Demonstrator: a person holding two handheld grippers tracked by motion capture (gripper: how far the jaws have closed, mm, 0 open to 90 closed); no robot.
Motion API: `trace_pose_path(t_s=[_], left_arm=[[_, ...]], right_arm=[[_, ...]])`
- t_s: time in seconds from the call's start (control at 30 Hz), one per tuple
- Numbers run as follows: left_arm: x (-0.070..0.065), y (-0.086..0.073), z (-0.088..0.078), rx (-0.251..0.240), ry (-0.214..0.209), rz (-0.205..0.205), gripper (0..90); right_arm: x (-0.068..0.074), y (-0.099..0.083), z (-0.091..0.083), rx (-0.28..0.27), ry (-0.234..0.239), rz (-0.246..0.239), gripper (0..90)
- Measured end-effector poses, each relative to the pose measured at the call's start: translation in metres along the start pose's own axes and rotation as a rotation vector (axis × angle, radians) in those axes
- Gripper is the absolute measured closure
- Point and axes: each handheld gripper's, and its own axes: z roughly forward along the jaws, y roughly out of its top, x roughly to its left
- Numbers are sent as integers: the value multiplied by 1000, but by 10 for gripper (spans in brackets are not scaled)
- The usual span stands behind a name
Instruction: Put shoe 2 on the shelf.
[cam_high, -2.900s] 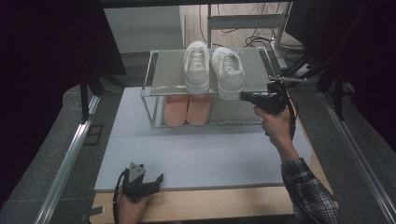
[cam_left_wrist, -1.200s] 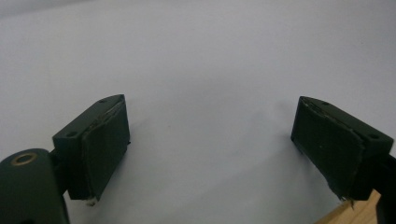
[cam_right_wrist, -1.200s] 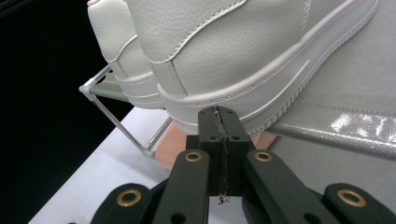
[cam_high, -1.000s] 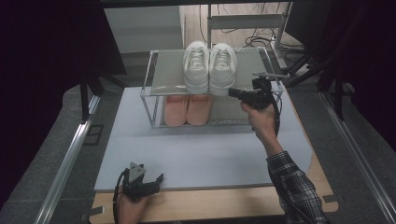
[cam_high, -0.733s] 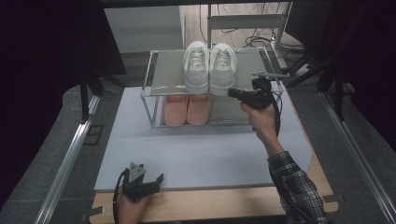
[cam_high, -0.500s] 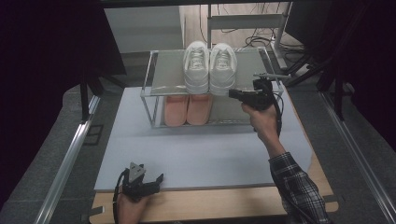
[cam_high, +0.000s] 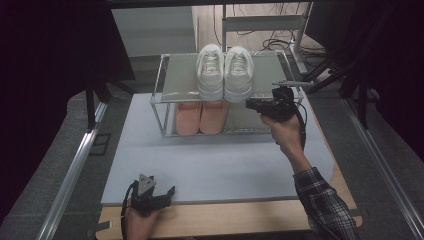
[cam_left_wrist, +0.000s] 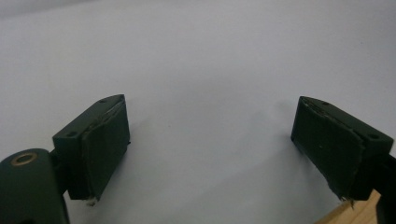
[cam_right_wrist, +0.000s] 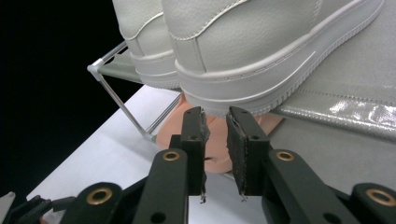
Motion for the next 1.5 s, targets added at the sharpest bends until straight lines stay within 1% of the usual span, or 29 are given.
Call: trace_pose_path(t_s=[0.07, 0.17, 0.3, 0.7, 0.87, 1.03, 1.3, 1.5], left_arm=[[0, 0, 0, 0, 0, 0, 113], [0, 0, 0, 0, 0, 0, 113], [0, 0, 0, 0, 0, 0, 113], [0, 0, 0, 0, 0, 0, 113], [0, 0, 0, 0, 1, 0, 113], [0, 0, 0, 0, 0, 0, 113], [0, 0, 0, -2, 0, 0, 113], [0, 0, 0, 0, 0, 0, 113]], right_arm=[[0, -1, -2, 4, 2, -6, 712], [0, -2, -4, 8, 8, -5, 691], [0, -4, -7, 20, 9, -23, 629], [6, -12, -12, 45, 4, -116, 489], [3, -19, -13, 55, 0, -132, 432], [0, -21, -15, 51, 4, -140, 409], [-5, -26, -24, 33, 26, -147, 355], [-7, -32, -28, 31, 17, -160, 266]])
